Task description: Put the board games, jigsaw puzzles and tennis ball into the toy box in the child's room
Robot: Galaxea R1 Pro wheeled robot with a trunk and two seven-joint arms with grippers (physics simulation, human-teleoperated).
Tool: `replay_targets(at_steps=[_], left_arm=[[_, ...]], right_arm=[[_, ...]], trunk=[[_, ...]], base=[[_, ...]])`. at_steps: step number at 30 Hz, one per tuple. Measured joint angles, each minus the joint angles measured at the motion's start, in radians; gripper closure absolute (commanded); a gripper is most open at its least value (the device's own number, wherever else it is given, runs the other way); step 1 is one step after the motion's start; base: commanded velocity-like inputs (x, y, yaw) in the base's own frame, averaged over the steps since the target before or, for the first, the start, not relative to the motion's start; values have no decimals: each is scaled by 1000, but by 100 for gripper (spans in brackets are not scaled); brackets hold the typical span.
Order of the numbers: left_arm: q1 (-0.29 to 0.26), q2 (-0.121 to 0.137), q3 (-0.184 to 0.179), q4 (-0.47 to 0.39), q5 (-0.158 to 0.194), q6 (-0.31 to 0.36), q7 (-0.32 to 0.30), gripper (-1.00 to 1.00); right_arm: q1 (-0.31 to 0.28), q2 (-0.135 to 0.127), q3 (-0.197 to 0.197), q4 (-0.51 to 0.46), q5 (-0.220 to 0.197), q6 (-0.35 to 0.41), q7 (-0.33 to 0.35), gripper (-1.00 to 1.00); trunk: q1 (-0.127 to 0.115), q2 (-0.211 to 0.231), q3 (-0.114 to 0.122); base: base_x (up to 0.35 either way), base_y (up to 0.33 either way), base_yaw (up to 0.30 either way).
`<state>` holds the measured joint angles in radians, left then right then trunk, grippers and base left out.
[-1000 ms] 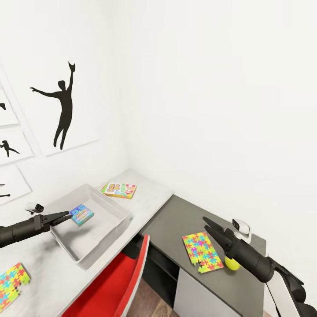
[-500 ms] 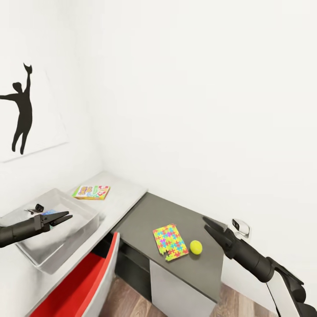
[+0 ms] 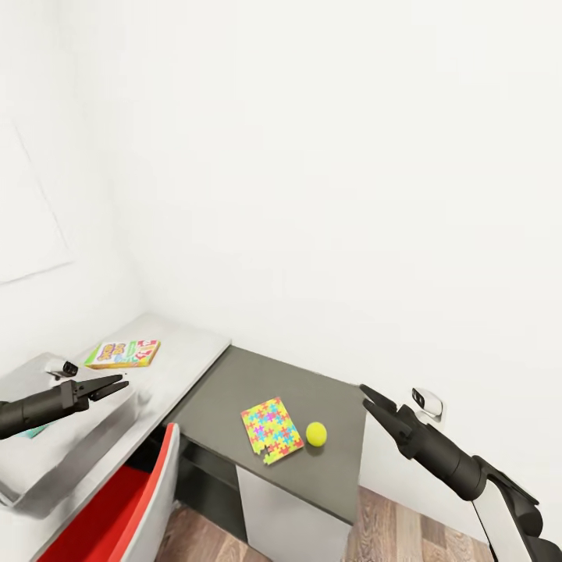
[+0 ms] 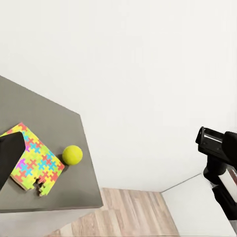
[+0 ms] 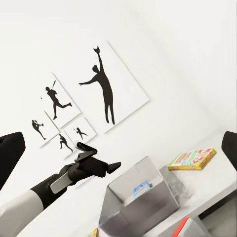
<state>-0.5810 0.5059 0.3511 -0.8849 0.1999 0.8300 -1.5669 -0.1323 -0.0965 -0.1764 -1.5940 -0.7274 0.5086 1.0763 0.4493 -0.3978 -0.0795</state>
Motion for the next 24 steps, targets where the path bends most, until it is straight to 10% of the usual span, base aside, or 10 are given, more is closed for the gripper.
replay_targets(at_steps=[24], left_arm=[[0, 0, 0, 0, 0, 0, 0, -100]], right_arm=[[0, 0, 0, 0, -1, 0, 0, -100]], trunk=[[0, 0, 17]], base=[[-48, -1, -256]])
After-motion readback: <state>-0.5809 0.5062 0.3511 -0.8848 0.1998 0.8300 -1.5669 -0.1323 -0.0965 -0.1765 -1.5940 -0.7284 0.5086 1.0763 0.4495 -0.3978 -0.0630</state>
